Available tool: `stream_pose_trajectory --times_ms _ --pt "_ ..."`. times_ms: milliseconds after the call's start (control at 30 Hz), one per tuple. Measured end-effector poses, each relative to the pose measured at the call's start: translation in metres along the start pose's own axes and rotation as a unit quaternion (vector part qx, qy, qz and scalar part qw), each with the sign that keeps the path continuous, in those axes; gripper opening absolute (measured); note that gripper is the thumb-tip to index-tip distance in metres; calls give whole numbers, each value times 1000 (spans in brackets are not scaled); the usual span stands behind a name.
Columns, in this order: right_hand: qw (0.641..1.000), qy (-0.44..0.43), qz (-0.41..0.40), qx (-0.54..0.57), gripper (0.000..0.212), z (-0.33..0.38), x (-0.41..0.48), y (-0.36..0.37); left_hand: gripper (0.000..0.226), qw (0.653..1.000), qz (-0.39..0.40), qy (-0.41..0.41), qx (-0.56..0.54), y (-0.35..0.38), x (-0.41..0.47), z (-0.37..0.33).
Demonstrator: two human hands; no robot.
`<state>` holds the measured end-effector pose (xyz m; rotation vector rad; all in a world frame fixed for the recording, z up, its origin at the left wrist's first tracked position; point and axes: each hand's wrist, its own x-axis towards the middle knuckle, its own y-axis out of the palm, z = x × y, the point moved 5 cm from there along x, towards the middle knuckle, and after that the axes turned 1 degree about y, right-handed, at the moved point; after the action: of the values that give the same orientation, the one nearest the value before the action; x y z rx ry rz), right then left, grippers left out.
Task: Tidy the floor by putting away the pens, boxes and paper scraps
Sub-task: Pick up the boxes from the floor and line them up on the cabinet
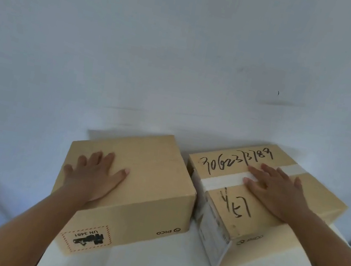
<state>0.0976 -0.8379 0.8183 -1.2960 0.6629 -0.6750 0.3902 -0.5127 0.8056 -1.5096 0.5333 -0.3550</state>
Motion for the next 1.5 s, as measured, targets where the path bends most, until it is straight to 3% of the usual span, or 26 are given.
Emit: stream_pose_trajectory --times_ms 100,167,233,300,400,700,833,933,1000,1067,1133,1267,1500 --pt "1000 18 -2 -5 63 23 -1 -8 85 999 -33 9 30 -21 15 5" --pt "999 15 24 29 82 57 -14 5 90 999 -35 12 32 -29 33 18" --pt "999 2 46 2 98 80 -29 26 95 1000 14 11 -13 -21 47 33" --pt "999 -13 36 -29 96 82 -38 34 99 997 45 5 -62 -11 49 44" --pt "997 -38 57 -32 91 65 -45 29 99 997 23 -7 -67 -10 42 49" --pt "988 -77 132 -28 89 25 -106 21 121 992 -3 -112 51 -16 -13 96" --pt "979 -111 169 -32 79 35 -139 20 104 994 10 -107 -8 -14 -36 112" --pt "975 -139 169 27 64 54 -150 16 82 995 -62 -69 -39 -12 -52 90" --pt "984 -136 96 58 56 74 -152 11 70 993 -67 -39 -89 -6 -68 69" --pt "996 -79 -6 46 74 87 -150 14 67 993 -47 11 -107 3 -83 51" --pt "999 -21 -40 -10 80 92 -145 30 66 993 -49 47 -94 7 -93 42" --pt "997 -60 -17 -37 71 86 -133 37 65 992 -49 32 -111 5 -99 41" --pt "985 -166 20 -31 69 67 -110 28 38 977 -128 -25 -169 -3 -84 32"
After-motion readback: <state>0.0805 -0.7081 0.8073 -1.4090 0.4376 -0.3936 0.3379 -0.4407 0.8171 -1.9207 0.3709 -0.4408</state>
